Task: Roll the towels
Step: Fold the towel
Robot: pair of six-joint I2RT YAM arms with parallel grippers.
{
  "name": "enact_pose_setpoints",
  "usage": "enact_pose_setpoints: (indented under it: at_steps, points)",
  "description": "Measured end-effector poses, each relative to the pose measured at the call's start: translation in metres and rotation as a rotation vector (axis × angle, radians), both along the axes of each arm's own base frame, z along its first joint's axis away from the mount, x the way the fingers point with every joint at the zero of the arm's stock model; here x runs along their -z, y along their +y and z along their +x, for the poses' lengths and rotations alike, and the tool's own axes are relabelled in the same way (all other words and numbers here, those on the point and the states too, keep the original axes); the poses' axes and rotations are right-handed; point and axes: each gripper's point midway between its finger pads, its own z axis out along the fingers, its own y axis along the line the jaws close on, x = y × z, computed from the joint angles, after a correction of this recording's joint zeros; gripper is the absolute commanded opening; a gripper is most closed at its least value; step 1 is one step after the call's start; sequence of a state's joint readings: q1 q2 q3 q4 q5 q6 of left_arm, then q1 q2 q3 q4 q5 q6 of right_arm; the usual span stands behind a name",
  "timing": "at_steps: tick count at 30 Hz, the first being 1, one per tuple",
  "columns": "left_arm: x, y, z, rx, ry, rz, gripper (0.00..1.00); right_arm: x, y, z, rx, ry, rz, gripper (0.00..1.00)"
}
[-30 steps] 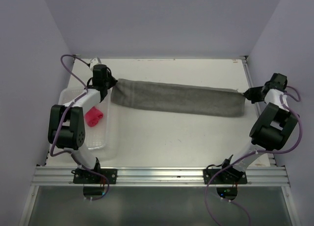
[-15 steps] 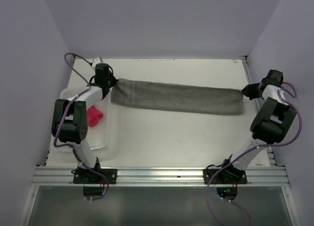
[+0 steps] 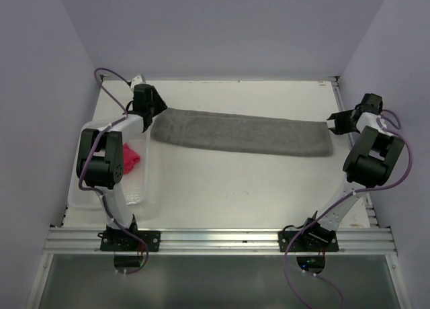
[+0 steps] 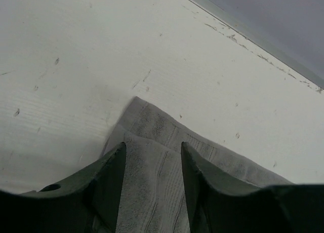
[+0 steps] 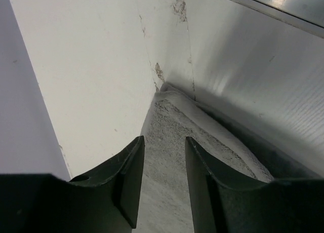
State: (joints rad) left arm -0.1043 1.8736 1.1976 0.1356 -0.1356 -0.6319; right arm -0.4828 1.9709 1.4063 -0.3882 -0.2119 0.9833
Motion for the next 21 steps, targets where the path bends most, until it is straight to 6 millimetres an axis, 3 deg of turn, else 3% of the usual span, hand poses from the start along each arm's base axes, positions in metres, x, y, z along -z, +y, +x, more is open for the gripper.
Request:
enact_pose_setpoints:
  at_steps: [13, 18, 21]
  points:
    - [-0.001, -0.004, 0.007, 0.028, -0.006, 0.026, 0.58, 0.001, 0.0, 0.001, -0.08, 0.008, -0.033, 0.47]
    - [-0.007, -0.009, 0.006, 0.059, -0.015, 0.021, 0.67, 0.006, 0.002, -0.014, -0.171, 0.065, -0.079, 0.48]
    - [-0.024, -0.012, 0.004, 0.083, -0.045, 0.015, 0.73, 0.005, -0.001, -0.028, -0.211, 0.112, -0.129, 0.51]
